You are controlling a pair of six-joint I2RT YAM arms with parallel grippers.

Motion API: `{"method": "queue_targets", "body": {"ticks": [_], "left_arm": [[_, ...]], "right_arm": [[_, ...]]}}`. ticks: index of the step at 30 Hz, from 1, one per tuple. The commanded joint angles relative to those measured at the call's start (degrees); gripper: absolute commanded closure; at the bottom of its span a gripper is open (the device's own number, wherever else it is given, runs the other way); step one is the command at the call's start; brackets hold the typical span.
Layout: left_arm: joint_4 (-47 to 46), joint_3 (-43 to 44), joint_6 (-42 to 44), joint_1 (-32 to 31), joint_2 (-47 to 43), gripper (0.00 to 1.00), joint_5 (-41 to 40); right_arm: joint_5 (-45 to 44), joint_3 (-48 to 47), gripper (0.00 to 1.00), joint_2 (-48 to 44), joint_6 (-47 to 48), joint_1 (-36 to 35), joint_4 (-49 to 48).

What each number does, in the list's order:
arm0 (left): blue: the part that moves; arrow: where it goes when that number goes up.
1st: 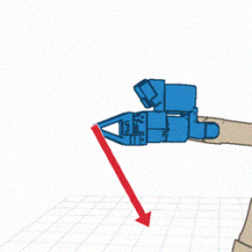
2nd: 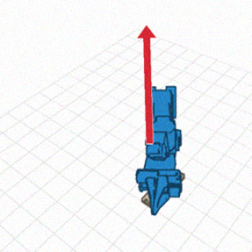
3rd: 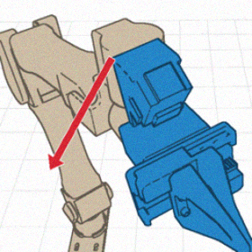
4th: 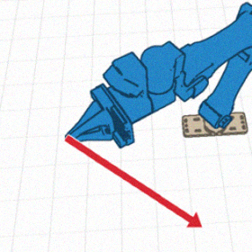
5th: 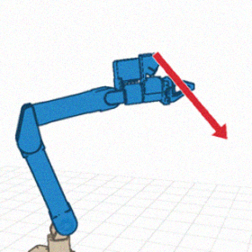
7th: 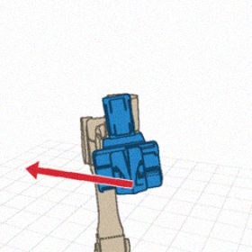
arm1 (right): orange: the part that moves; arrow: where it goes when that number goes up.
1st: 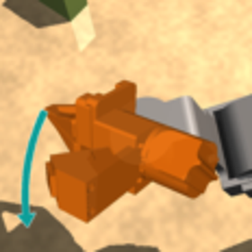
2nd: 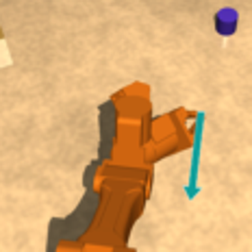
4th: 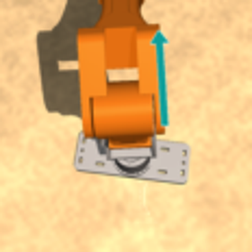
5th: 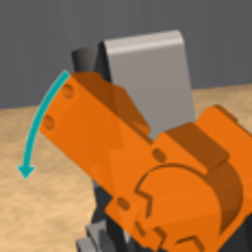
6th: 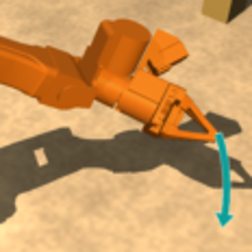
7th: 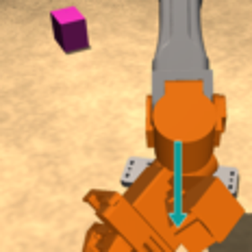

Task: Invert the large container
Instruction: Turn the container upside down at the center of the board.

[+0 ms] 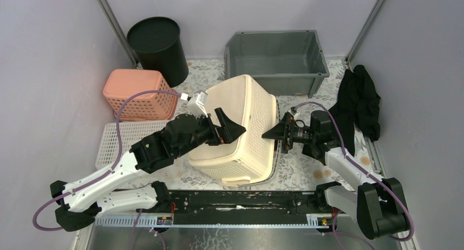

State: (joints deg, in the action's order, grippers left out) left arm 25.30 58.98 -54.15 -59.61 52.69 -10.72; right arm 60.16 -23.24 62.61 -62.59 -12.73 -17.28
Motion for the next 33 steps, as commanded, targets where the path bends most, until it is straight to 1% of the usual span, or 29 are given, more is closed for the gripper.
{"method": "queue_targets", "body": {"ticks": [1,10,19,28,33], "left_arm": [[2.87,-2.10,-1.22,-1.11,1.28,0.00,3.16],[2.39,-2.28,-1.35,-1.49,1.62,0.00,3.27],[2.39,-2.03,-1.32,-1.68,2.20,0.00,3.31],[1.90,-1.97,-1.31,-1.86,2.70,0.00,3.56],[1.56,-1.96,-1.22,-1.91,3.10,0.00,3.88]], "right_arm": [[-14.37,2.86,0.08,3.14,8.99,2.29,11.19],[-16.49,3.31,0.07,6.25,13.66,4.42,14.87],[-19.89,2.09,0.07,6.86,17.51,4.77,19.09],[-18.51,3.98,0.06,8.23,16.66,4.87,15.43],[-20.28,2.63,0.07,8.02,19.03,4.82,18.49]]}}
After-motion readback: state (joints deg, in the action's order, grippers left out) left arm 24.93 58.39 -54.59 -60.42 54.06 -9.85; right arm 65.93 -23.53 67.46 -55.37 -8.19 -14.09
